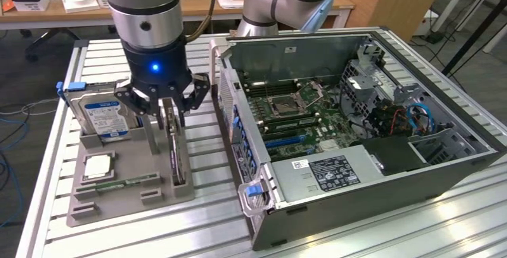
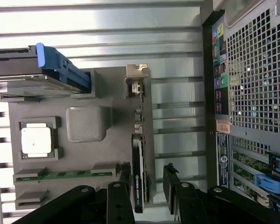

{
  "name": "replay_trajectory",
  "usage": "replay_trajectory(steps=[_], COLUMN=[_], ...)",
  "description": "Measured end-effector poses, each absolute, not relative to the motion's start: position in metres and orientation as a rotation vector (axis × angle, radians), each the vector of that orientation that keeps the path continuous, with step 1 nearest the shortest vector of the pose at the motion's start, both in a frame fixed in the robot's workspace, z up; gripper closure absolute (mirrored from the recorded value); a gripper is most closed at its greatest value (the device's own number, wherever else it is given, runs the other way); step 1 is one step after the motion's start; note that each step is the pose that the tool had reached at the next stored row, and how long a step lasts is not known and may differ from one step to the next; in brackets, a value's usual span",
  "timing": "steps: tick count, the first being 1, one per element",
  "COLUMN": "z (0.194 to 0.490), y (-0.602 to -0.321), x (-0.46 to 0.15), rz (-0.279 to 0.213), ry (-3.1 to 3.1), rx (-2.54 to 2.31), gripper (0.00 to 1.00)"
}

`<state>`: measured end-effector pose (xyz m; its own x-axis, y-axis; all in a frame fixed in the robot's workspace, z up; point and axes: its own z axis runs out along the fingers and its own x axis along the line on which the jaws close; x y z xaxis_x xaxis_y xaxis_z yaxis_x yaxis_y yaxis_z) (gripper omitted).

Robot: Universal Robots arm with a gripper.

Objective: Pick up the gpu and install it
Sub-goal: 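Pick up the gpu and move the gpu toward the slot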

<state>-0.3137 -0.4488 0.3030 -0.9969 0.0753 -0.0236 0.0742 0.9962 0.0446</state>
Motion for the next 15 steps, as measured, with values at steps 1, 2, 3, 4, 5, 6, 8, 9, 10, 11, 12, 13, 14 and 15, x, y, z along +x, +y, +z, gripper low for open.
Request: replay_trajectory(steps=[1, 2, 3, 4, 5, 6, 8, 9, 10, 11, 12, 13, 14, 15], z=[0.302, 0.301, 0.301, 0.3, 0.299, 0.298, 0.296, 0.295, 0.294, 0.293, 0.293, 0.292, 0.291, 0.29], y=[-0.449, -0.449, -0.45, -0.45, -0.45, -0.45, -0.451, -0.451, -0.451, -0.451, -0.451, -0.451, -0.451, -0.451], x=[-0.314, -0.314, -0.314, -0.314, -0.314, -0.314, -0.314, -0.314, -0.314, -0.315, -0.315, -0.315, -0.316, -0.316], rz=[0.068, 0.068, 0.068, 0.068, 0.068, 0.068, 0.068, 0.068, 0.068, 0.068, 0.068, 0.068, 0.068, 0.068], ry=[3.113, 3.113, 3.113, 3.114, 3.114, 3.113, 3.113, 3.113, 3.113, 3.113, 3.113, 3.113, 3.113, 3.113], rx=[0.117, 0.117, 0.117, 0.117, 0.116, 0.117, 0.117, 0.117, 0.117, 0.116, 0.116, 0.116, 0.117, 0.116], gripper=[0.58, 0.58, 0.58, 0.58, 0.58, 0.58, 0.58, 0.58, 0.58, 0.58, 0.58, 0.58, 0.58, 0.58])
